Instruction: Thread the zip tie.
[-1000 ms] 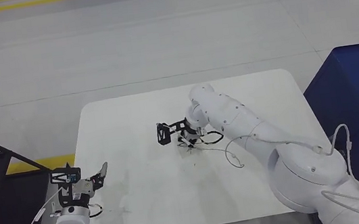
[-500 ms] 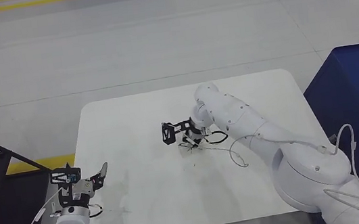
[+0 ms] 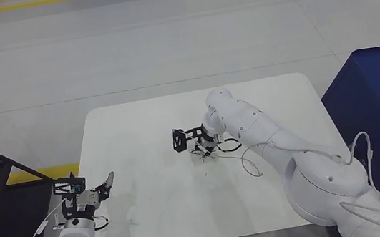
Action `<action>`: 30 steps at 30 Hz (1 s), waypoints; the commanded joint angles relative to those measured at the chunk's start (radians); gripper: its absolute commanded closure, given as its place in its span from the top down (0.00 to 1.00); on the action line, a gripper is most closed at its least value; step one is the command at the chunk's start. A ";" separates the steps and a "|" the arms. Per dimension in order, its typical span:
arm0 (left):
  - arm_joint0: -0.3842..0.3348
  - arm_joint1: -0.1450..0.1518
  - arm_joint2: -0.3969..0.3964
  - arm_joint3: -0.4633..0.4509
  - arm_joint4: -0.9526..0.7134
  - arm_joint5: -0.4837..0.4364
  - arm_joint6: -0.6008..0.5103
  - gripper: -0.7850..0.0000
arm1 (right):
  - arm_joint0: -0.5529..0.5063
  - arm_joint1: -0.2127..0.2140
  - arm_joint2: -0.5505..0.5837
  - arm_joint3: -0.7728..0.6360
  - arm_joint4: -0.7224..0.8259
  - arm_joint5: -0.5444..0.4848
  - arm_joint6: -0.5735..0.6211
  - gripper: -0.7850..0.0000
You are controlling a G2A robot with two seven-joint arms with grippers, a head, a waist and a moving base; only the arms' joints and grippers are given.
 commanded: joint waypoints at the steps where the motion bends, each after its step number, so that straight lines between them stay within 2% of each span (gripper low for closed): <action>1: 0.000 0.000 0.000 0.000 0.000 0.000 0.000 1.00 | -0.001 -0.006 0.000 0.012 -0.004 0.000 0.000 0.07; 6: 0.000 0.000 0.000 0.000 0.000 0.000 0.000 1.00 | -0.003 -0.024 0.000 0.050 -0.002 0.005 0.005 0.00; 18: 0.000 0.000 0.000 0.000 0.000 0.000 0.000 1.00 | 0.015 -0.050 0.000 0.098 0.028 0.000 0.000 0.00; 26: 0.000 0.000 0.000 0.000 0.000 0.000 0.000 1.00 | 0.025 -0.024 0.000 0.039 0.081 0.000 0.000 0.00; 30: 0.000 0.000 0.000 0.000 0.000 0.000 0.000 1.00 | 0.017 0.031 0.000 -0.047 0.191 0.000 0.000 0.00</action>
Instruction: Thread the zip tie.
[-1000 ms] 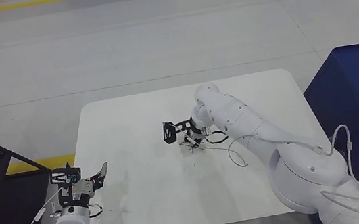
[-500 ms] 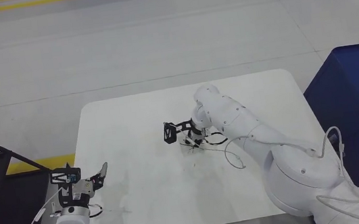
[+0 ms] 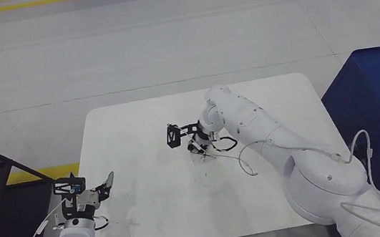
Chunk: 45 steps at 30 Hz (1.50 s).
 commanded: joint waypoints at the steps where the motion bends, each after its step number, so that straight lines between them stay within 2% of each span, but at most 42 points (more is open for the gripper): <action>1: 0.000 0.000 0.000 0.000 0.000 0.000 0.000 1.00 | -0.006 0.037 0.000 -0.050 0.046 0.000 0.000 0.00; 6: 0.000 0.000 0.000 0.000 0.000 0.000 0.000 1.00 | -0.011 0.150 0.000 -0.210 0.138 0.000 0.000 0.00; 14: 0.000 0.000 0.000 0.000 0.000 0.000 0.000 1.00 | -0.018 0.388 0.000 -0.598 0.298 0.000 0.000 0.00; 15: 0.000 0.000 0.000 0.000 0.000 0.000 0.000 1.00 | -0.019 0.398 0.000 -0.612 0.310 0.000 0.000 0.00; 23: 0.000 0.000 0.000 0.000 0.000 0.000 0.000 1.00 | -0.019 0.398 0.000 -0.612 0.310 0.000 0.000 0.00; 25: 0.000 0.000 0.000 0.000 0.000 0.000 0.000 1.00 | -0.046 0.397 0.000 -0.645 0.318 0.000 -0.011 0.00; 27: 0.000 0.000 0.000 0.000 0.000 0.000 0.000 1.00 | -0.077 0.407 0.000 -0.678 0.391 0.000 0.000 0.00; 30: 0.000 0.000 0.000 0.000 0.000 0.000 0.000 1.00 | -0.107 0.443 0.000 -0.730 0.529 0.000 0.000 0.00; 45: 0.000 0.000 0.000 0.000 0.000 0.000 0.000 1.00 | -0.107 0.443 0.000 -0.730 0.529 0.000 0.000 0.00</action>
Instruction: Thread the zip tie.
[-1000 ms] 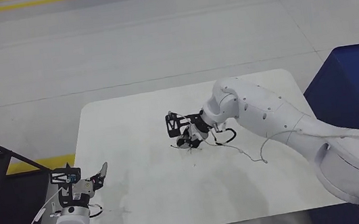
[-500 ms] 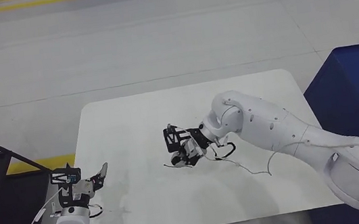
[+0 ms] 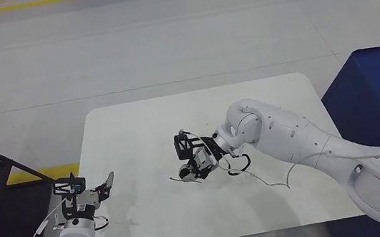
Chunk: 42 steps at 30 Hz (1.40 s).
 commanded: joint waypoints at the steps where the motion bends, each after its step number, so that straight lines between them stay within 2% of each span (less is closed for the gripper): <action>1: 0.000 0.000 0.000 0.000 0.000 0.000 0.000 1.00 | 0.000 0.000 0.000 0.000 0.001 0.000 0.000 0.00; 9: 0.000 0.000 0.000 0.000 0.000 0.000 0.000 1.00 | -0.010 0.001 0.002 -0.008 0.010 0.000 -0.013 0.00; 12: 0.000 0.000 0.000 0.000 0.000 0.000 0.000 1.00 | -0.029 0.028 0.014 -0.023 0.075 0.000 0.000 0.00; 16: 0.000 0.000 0.000 0.000 0.000 0.000 0.000 1.00 | -0.034 0.110 0.000 -0.075 0.159 0.000 0.000 0.00; 23: 0.000 0.000 0.000 0.000 0.000 0.000 0.000 1.00 | -0.043 0.315 0.000 -0.212 0.305 0.000 0.000 0.00; 24: 0.000 0.000 0.000 0.000 0.000 0.000 0.000 1.00 | -0.043 0.325 0.001 -0.220 0.313 0.000 0.000 0.00; 34: 0.001 0.000 0.002 0.001 -0.003 -0.007 -0.006 1.00 | -0.043 0.325 0.001 -0.220 0.313 0.000 0.000 0.00; 36: 0.006 0.003 -0.002 -0.030 -0.096 -0.121 -0.128 1.00 | -0.043 0.325 0.001 -0.220 0.313 0.000 0.000 0.00; 39: 0.014 0.012 -0.071 -0.101 -0.412 -0.297 -0.371 1.00 | -0.067 0.322 0.004 -0.237 0.335 0.000 -0.008 0.00; 42: -0.012 0.023 -0.128 -0.135 -0.718 -0.351 -0.652 1.00 | -0.067 0.332 0.007 -0.263 0.389 0.000 0.000 0.00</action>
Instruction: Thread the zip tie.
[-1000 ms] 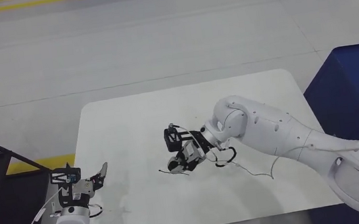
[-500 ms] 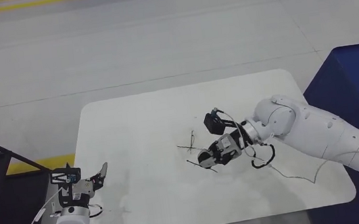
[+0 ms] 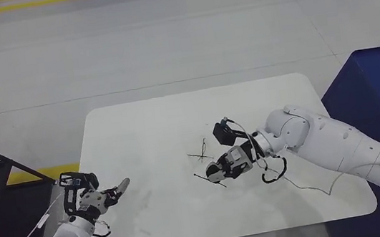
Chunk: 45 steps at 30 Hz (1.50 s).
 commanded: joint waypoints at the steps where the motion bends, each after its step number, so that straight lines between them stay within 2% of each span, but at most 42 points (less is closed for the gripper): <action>1: -0.029 0.008 -0.028 -0.005 -0.302 -0.011 -0.256 1.00 | 0.006 0.014 -0.009 -0.026 0.032 0.000 0.001 0.00; 5: -0.138 0.025 -0.028 0.053 -0.686 0.051 -0.625 1.00 | -0.006 0.060 -0.009 -0.100 0.100 0.000 0.001 0.00; 7: -0.194 0.032 -0.021 0.097 -0.809 0.096 -0.758 1.00 | -0.016 0.081 -0.009 -0.129 0.113 0.000 0.001 0.00; 17: -0.194 0.032 -0.021 0.097 -0.809 0.096 -0.758 1.00 | -0.016 0.081 -0.009 -0.129 0.113 0.000 0.001 0.00; 18: -0.193 0.029 -0.015 0.111 -0.864 0.116 -0.721 1.00 | -0.016 0.081 -0.009 -0.129 0.113 0.000 0.001 0.00; 23: -0.214 0.025 0.064 0.104 -1.019 0.160 -0.742 1.00 | -0.056 0.076 -0.009 -0.169 0.184 0.039 0.040 0.00; 25: -0.218 0.020 0.094 0.105 -1.117 0.235 -0.713 1.00 | -0.054 0.079 -0.009 -0.182 0.226 0.054 0.054 0.00; 27: -0.243 0.020 0.139 0.105 -1.211 0.339 -0.795 1.00 | -0.048 0.085 -0.009 -0.186 0.256 0.062 0.063 0.00; 29: -0.276 0.025 0.159 0.118 -1.217 0.410 -0.851 1.00 | -0.044 0.090 -0.009 -0.194 0.293 0.075 0.076 0.00; 34: -0.317 0.032 0.196 0.131 -1.259 0.498 -0.922 1.00 | -0.036 0.096 -0.009 -0.208 0.349 0.117 0.117 0.00; 41: -0.320 0.038 0.243 0.111 -1.233 0.470 -0.907 1.00 | -0.036 0.078 -0.009 -0.232 0.376 0.150 0.151 0.00; 45: -0.332 0.042 0.265 0.113 -1.234 0.488 -0.920 0.91 | -0.037 0.058 -0.009 -0.206 0.376 0.162 0.163 0.00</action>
